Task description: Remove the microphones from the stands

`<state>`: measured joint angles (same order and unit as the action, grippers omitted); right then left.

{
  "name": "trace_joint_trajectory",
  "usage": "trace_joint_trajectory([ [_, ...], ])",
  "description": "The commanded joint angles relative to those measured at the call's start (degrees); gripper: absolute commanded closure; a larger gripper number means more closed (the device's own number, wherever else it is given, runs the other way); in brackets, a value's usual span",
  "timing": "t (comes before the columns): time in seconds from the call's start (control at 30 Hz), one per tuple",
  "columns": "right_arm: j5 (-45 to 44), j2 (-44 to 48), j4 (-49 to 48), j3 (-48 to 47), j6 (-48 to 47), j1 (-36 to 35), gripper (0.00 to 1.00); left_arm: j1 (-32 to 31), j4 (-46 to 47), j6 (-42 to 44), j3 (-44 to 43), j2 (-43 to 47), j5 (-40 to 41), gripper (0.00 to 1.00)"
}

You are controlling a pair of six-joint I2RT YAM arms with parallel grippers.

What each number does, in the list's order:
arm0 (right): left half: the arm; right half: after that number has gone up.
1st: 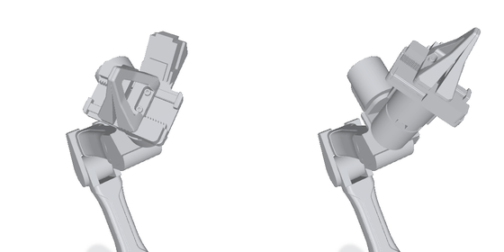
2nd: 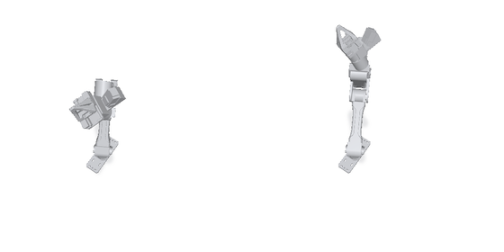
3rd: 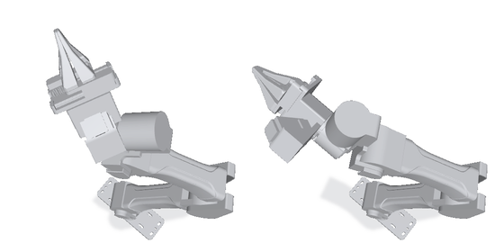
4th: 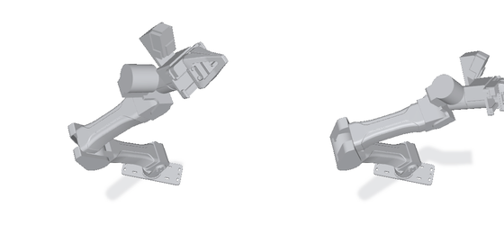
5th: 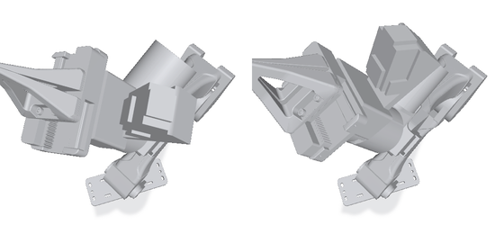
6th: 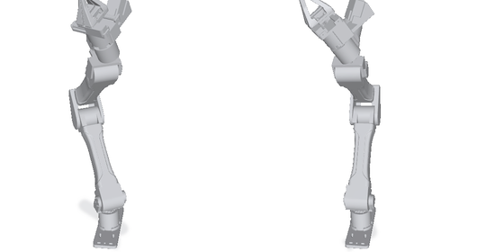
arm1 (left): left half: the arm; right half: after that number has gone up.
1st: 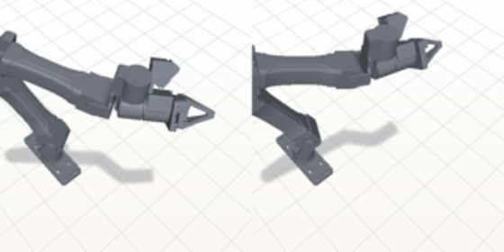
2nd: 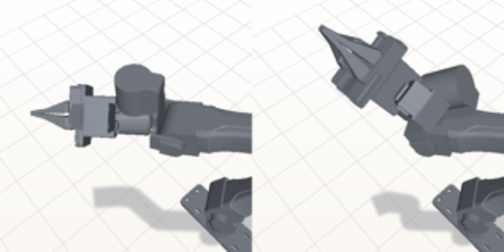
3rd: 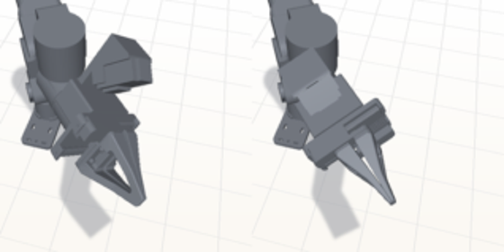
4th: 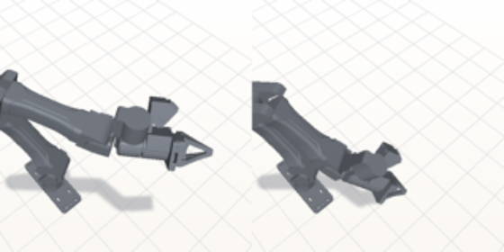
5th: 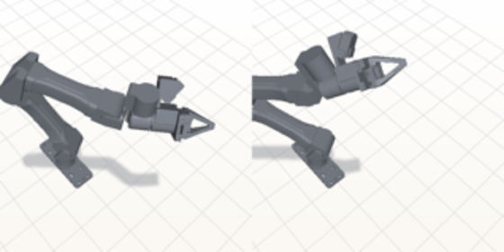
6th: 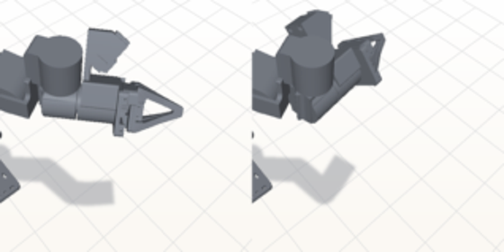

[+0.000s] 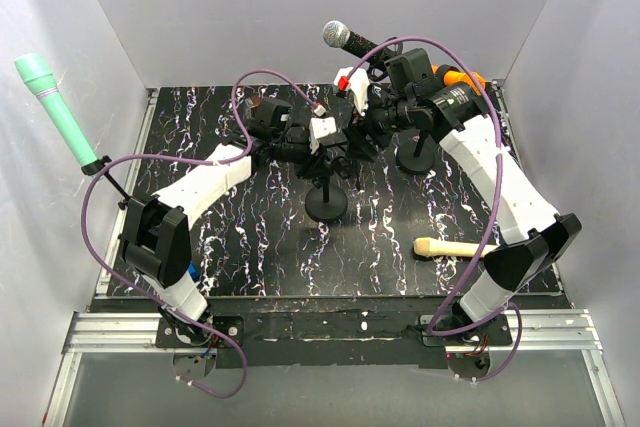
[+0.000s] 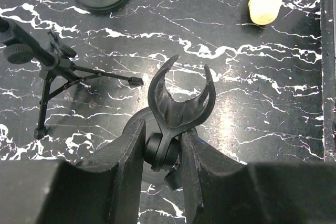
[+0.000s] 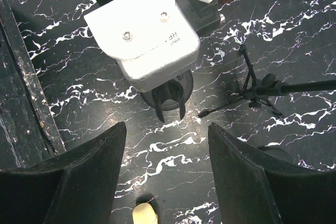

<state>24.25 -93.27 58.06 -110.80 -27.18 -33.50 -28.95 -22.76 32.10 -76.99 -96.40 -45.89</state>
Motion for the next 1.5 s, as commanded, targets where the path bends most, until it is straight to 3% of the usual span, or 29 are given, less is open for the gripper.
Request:
trace_joint_trajectory([
  [0.0, 0.0, 0.8, -1.8, -1.3, 0.3, -0.3, 0.3, 0.2, -3.8, -0.5, 0.7, 2.0, 6.1, 0.92],
  [0.13, 0.2, 0.5, -1.9, -1.7, 0.4, -0.2, 0.3, 0.7, -4.3, -0.3, 3.5, 4.2, 13.7, 1.0],
  [0.37, 0.7, -0.4, -1.8, -2.7, 0.8, -0.3, 0.3, 7.1, 0.2, -9.6, 6.4, 7.4, 27.0, 1.0],
  [0.9, 0.8, -2.0, -1.5, -5.0, 2.0, -0.3, 0.3, 14.2, 6.9, -16.1, 10.4, 9.0, 51.9, 0.99],
  [0.97, 0.4, -1.9, -1.6, -5.1, 2.6, -0.2, 0.3, 14.4, 6.9, -16.0, 9.8, 8.9, 51.1, 0.83],
  [1.07, 0.2, -1.5, -1.5, -4.9, 2.6, -0.2, 0.3, 14.5, 5.5, -15.8, 8.6, 8.9, 46.0, 0.44],
  [1.1, 0.1, -1.3, -1.4, -4.9, 2.5, -0.2, 0.3, 14.4, 4.8, -15.7, 8.3, 8.9, 42.9, 0.37],
  [1.23, 0.2, -0.9, 0.4, -8.3, 3.2, 0.0, 0.29, 14.4, 3.8, -17.0, 6.8, 10.5, 37.1, 0.25],
  [1.37, -0.3, 0.2, 3.1, -15.3, 5.7, 0.4, 0.27, 14.4, 2.0, -17.4, 3.0, 12.5, 33.8, 0.21],
  [1.47, -0.5, 3.9, -1.5, -16.8, 12.5, 4.3, 0.23, 14.4, 1.4, -17.7, -0.1, 13.4, 32.4, 0.17],
])
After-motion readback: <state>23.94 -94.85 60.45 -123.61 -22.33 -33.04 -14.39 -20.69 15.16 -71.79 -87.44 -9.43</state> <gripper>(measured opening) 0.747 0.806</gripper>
